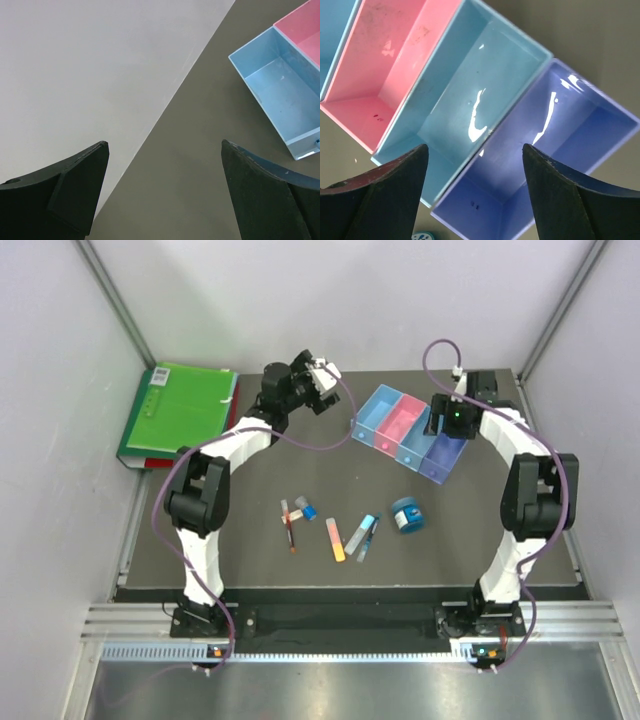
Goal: Sort the stationery into containers
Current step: Move the storage box to the center of the board.
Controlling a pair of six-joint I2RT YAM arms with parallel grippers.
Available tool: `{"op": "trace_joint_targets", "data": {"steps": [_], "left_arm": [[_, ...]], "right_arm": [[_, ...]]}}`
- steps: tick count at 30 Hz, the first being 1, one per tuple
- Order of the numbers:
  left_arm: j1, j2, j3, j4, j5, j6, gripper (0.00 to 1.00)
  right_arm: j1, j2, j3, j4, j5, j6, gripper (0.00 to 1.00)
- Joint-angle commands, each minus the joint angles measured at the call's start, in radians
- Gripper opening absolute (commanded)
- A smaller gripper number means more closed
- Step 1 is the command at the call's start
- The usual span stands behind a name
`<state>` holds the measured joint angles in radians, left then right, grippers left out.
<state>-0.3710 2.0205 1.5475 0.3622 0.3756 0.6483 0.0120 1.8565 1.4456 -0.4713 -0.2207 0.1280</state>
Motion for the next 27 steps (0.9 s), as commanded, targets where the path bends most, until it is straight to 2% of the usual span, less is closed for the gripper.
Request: {"op": "trace_joint_targets", "data": {"steps": [1, 13, 19, 23, 27], "left_arm": [[0.012, -0.092, -0.015, 0.076, -0.024, -0.029, 0.99], [0.040, -0.146, -0.035, 0.080, -0.049, -0.053, 0.99], [0.049, -0.151, -0.030, 0.075, -0.049, -0.052, 0.99], [0.053, -0.143, -0.026, 0.073, -0.050, -0.056, 0.99], [0.057, -0.135, -0.014, 0.073, -0.047, -0.062, 0.99]], "right_arm": [[0.037, 0.026, 0.025, 0.036, 0.012, 0.002, 0.75], [0.062, 0.096, 0.053, 0.026, 0.044, -0.011, 0.70], [0.069, 0.110, 0.068, 0.028, 0.064, -0.021, 0.61], [0.077, 0.121, 0.087, 0.023, 0.086, -0.045, 0.51], [0.085, 0.130, 0.107, 0.014, 0.098, -0.065, 0.47]]}}
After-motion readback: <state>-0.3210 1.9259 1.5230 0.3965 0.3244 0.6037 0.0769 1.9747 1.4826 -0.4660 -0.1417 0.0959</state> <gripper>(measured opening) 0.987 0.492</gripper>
